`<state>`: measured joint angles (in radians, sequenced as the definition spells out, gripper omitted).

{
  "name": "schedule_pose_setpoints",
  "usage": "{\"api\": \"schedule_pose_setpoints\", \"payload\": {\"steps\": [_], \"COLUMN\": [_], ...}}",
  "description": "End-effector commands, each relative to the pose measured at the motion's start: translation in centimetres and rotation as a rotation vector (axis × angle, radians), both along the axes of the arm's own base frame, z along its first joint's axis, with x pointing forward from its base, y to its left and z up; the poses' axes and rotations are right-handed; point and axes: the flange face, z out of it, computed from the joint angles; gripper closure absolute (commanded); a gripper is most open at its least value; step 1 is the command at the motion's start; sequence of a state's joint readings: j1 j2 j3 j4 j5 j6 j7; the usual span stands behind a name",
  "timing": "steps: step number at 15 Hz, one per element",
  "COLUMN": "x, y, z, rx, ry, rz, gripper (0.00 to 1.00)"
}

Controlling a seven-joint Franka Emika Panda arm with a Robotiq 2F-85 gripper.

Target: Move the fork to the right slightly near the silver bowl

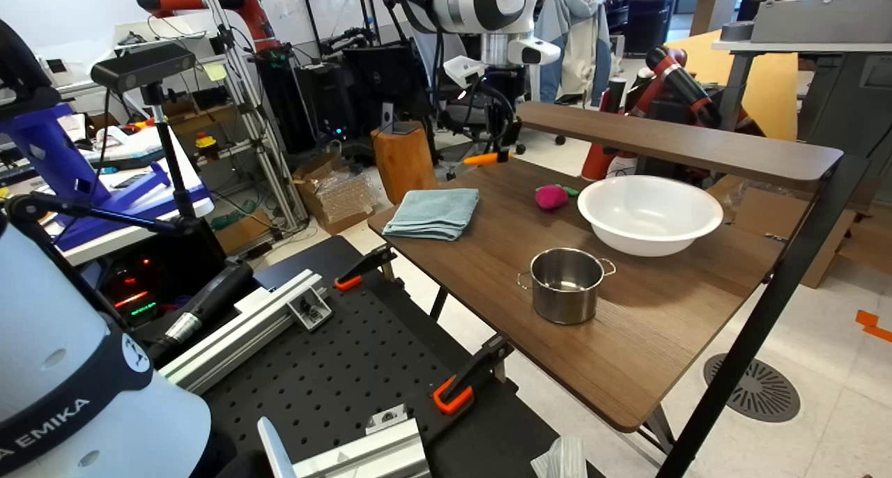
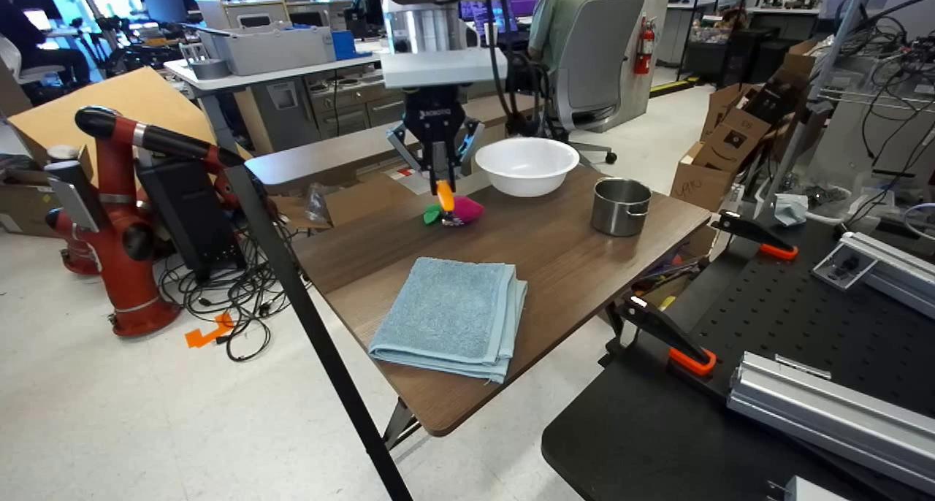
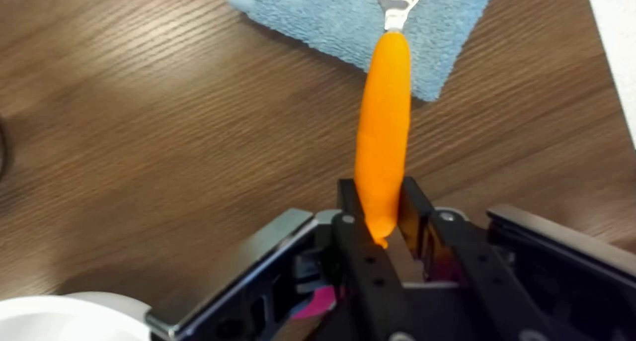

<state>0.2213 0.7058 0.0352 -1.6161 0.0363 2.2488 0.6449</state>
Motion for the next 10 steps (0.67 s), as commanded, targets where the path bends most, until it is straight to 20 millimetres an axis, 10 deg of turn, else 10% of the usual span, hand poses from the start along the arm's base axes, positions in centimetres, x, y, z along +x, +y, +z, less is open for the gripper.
{"api": "schedule_pose_setpoints", "payload": {"steps": [1,10], "x": [-3.6,-7.8], "y": [-3.5,-13.6], "z": [0.7,-2.3], "rx": [0.018,0.069], "ry": [-0.024,-0.034], "rz": [-0.004,-0.074], "gripper": [0.94,0.94]}}
